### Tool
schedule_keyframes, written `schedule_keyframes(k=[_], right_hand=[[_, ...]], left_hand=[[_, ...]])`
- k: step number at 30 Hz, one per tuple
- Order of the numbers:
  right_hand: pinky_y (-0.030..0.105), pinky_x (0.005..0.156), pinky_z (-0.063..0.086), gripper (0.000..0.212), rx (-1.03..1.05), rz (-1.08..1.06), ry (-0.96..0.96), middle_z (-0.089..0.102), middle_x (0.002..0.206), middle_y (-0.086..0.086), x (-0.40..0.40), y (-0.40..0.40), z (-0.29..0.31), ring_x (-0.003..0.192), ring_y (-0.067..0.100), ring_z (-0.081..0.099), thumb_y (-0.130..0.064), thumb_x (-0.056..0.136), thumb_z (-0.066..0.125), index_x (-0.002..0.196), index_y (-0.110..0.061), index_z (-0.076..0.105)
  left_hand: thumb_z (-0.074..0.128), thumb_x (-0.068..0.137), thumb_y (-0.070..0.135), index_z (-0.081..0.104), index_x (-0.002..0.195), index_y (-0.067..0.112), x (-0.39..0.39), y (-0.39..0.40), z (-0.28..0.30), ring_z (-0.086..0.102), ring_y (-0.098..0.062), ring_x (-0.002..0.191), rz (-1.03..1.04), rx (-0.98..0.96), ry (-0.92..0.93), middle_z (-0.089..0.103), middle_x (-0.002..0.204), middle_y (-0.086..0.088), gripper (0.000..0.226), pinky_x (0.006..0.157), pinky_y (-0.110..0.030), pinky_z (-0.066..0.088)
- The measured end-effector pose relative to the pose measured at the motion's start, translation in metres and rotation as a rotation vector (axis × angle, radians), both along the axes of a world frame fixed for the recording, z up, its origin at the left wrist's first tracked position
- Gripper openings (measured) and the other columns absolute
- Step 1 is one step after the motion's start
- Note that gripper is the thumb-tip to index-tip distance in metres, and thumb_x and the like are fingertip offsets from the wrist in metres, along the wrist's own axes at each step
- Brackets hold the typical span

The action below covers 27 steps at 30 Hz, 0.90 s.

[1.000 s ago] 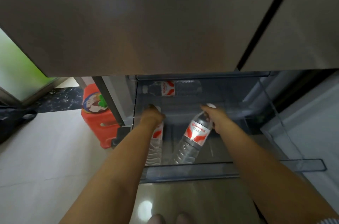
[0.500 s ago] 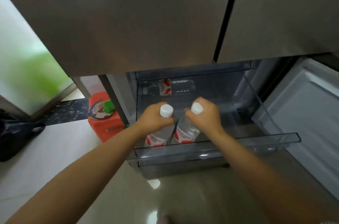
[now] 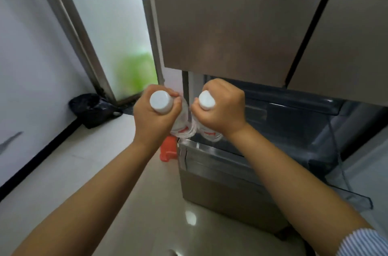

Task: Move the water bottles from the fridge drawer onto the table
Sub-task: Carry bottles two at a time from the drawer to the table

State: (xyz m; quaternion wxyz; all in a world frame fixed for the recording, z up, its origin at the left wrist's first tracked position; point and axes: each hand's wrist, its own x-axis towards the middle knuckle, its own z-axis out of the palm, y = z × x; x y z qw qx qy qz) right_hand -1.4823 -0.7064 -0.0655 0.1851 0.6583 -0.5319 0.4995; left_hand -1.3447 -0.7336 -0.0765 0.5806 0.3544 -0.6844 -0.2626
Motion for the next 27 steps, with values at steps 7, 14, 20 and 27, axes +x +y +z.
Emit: schedule_keyframes(k=[7,14,20,27], right_hand=[[0.026,0.037,0.042,0.027,0.03,0.271,0.042,0.056,0.045,0.012,0.103,-0.006,0.024,0.04,0.028,0.051,-0.025,0.06,0.05,0.051,-0.001,0.057],[0.022,0.049,0.025,0.03,0.145,0.584,-0.099,0.057,0.048,0.013,0.272,-0.001,0.017,0.044,0.025,0.05,-0.03,0.059,0.048,0.053,-0.001,0.056],[0.024,0.054,0.036,0.025,0.383,0.835,-0.082,0.056,0.059,0.013,0.438,0.021,0.015,0.058,0.019,0.048,-0.02,0.062,0.059,0.064,0.004,0.061],[0.015,0.055,0.032,0.021,0.571,1.081,0.07,0.046,0.058,-0.005,0.608,0.052,0.007,0.056,0.005,0.041,-0.028,0.067,0.055,0.069,-0.008,0.054]], left_hand=[[0.061,0.067,0.018,0.056,0.079,0.009,0.108,0.026,0.017,0.055,0.015,0.062,0.411,0.122,0.013,0.054,0.068,0.015,0.016,0.062,0.001,0.04],[0.066,0.081,0.006,0.046,0.088,0.012,0.263,0.075,0.008,0.047,-0.015,0.082,0.816,0.261,-0.016,0.051,0.087,-0.004,0.023,0.057,0.007,0.034],[0.065,0.081,0.014,0.056,0.106,0.006,0.425,0.135,0.008,0.038,-0.012,0.087,1.099,0.335,-0.204,0.04,0.098,-0.005,0.028,0.068,-0.014,0.03],[0.065,0.082,0.016,0.056,0.106,0.004,0.596,0.198,0.0,0.054,-0.028,0.096,1.265,0.466,-0.224,0.057,0.107,-0.017,0.028,0.081,-0.034,0.046]])
